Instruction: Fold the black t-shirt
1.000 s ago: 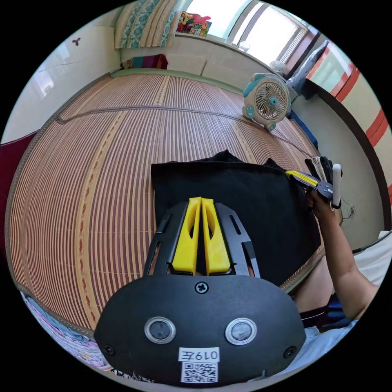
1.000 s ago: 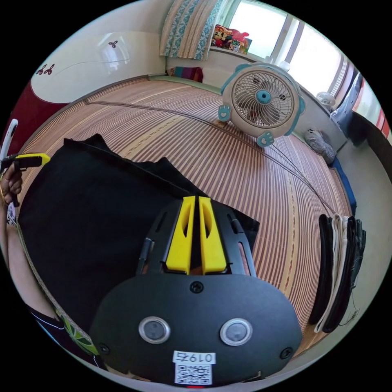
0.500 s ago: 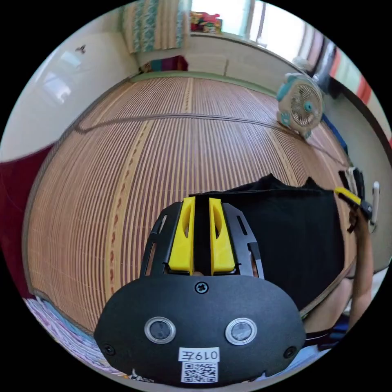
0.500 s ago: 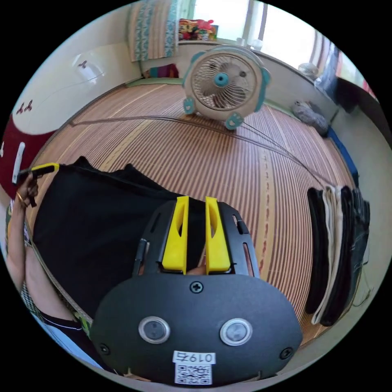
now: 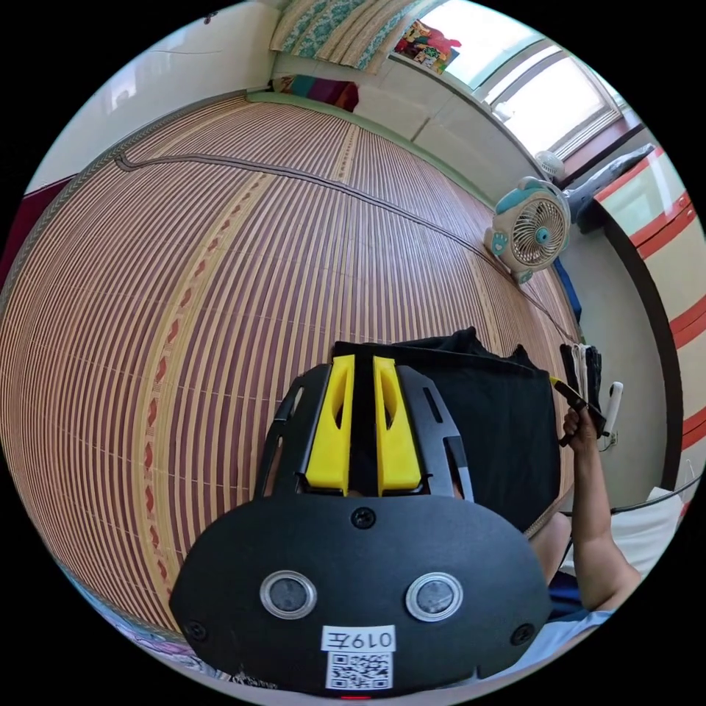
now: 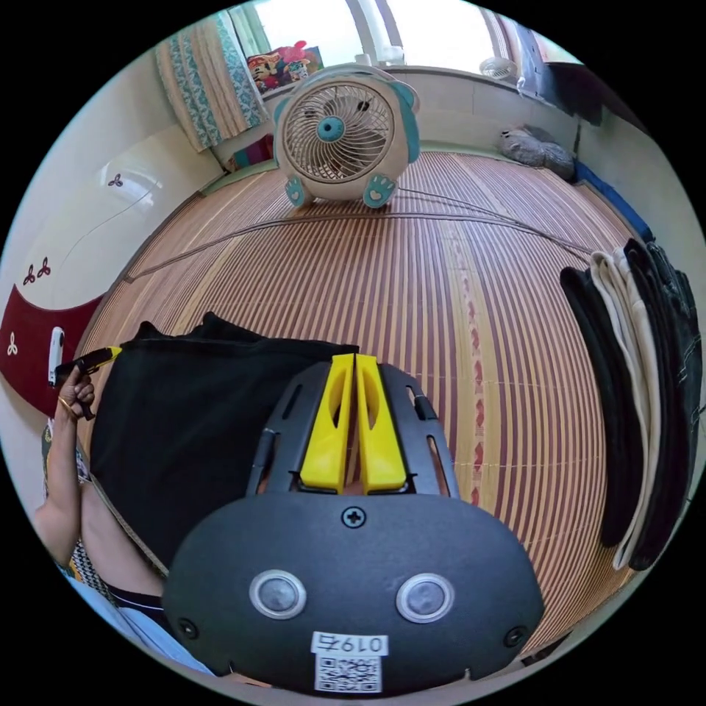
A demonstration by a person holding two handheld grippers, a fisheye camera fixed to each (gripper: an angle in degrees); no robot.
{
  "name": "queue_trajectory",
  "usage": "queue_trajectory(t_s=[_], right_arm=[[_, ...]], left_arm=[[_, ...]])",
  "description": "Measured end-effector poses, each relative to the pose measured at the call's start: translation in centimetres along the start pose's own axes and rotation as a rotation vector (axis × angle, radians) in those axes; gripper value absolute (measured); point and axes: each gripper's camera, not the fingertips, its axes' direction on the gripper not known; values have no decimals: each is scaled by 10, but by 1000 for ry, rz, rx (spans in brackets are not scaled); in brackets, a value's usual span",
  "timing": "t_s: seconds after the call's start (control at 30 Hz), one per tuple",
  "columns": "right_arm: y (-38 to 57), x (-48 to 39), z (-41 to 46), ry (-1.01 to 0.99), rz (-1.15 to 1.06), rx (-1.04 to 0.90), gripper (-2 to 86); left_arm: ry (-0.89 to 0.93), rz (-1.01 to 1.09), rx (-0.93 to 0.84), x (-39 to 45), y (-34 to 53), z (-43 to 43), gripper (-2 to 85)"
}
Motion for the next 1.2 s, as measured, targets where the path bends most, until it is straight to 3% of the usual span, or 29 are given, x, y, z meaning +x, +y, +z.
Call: queue_trajectory(t_s=[0.27, 0.43, 0.57, 0.8, 0.97, 1.0, 1.2], right_arm=[[28, 8, -12, 119, -5, 7, -8], [61, 16, -54, 8, -4, 105, 17], [108, 20, -85, -55, -39, 52, 74], [185, 38, -105, -184, 66, 18, 74], [201, 44, -103, -289, 117, -11, 73], [200, 41, -104, -271, 108, -14, 72], [210, -24, -126, 163, -134, 11, 38]], left_arm=[[-48, -24, 30, 1, 12, -7, 10], [-2, -13, 126, 7, 23, -35, 10], [34, 62, 200, 27, 40, -65, 10], [44, 162, 96, 53, 89, -76, 8], [196, 111, 87, 50, 128, -86, 8], [168, 122, 81, 53, 133, -88, 8], [-387, 280, 94, 104, 190, -98, 7]])
